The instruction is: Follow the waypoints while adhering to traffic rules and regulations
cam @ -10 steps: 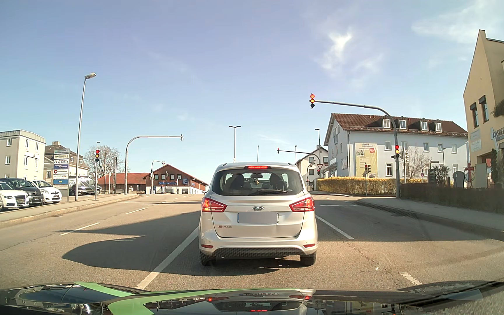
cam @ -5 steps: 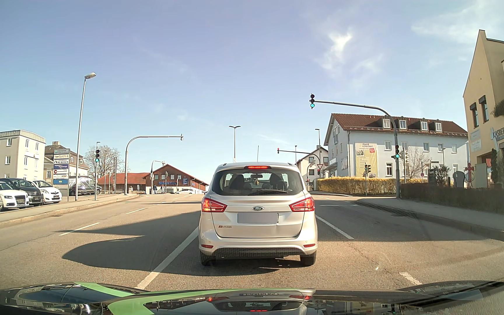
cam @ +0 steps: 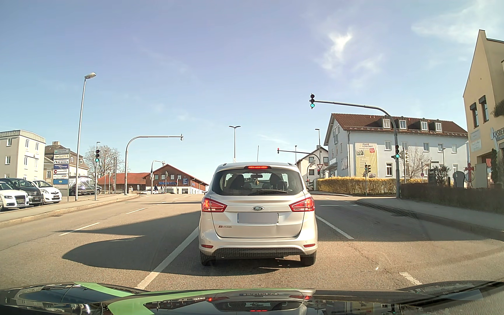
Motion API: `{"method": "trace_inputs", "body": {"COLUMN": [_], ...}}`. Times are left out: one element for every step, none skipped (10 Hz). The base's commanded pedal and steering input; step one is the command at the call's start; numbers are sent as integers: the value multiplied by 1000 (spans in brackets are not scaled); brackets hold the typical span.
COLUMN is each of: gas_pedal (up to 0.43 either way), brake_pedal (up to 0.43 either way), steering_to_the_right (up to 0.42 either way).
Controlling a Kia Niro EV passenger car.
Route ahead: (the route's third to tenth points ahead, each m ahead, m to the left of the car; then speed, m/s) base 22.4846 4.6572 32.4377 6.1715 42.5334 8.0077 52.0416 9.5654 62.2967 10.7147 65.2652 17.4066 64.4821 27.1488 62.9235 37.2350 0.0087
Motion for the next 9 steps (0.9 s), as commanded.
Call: {"method": "trace_inputs", "body": {"gas_pedal": [0, 0, 0, 0, 0, 0, 0, 0, 0], "brake_pedal": [274, 274, 274, 274, 274, 274, 280, 274, 274], "steering_to_the_right": [-21, -21, -21, -21, -21, -21, -21, -21, -21]}}
